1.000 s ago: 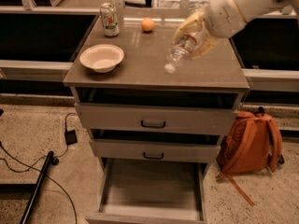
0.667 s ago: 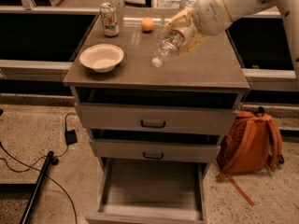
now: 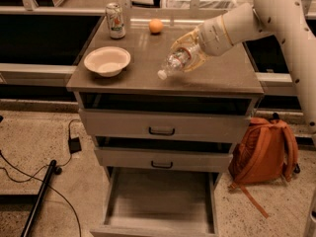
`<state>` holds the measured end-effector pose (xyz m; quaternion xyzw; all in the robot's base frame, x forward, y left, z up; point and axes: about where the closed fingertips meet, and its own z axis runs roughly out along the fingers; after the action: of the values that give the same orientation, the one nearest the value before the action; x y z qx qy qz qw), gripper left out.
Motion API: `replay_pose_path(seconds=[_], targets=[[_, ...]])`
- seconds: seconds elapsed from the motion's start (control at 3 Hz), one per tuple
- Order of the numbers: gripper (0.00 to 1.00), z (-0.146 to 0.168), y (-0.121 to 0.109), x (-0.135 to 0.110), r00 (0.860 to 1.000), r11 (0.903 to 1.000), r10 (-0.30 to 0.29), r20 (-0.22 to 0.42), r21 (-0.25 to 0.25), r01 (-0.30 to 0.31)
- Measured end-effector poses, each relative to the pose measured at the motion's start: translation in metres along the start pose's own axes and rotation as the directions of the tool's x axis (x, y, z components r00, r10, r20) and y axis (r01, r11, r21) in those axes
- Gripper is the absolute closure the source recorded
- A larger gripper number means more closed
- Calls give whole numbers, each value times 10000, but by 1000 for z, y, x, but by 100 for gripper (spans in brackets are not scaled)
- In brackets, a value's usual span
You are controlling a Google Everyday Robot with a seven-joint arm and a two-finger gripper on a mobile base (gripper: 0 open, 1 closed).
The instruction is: Pick water bottle from bottom drawer and place on counter
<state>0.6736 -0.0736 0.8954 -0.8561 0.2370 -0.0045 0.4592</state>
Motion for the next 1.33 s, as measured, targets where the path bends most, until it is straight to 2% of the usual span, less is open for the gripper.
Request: replay_pose_path(seconds=[0.33, 0.67, 1.33], targets=[[97, 17, 13, -1, 9983, 9985, 358, 462, -429, -338], [74, 21, 21, -1, 9960, 9968, 595, 669, -579, -556], [28, 23, 21, -1, 9957, 9966, 625, 687, -586, -585]])
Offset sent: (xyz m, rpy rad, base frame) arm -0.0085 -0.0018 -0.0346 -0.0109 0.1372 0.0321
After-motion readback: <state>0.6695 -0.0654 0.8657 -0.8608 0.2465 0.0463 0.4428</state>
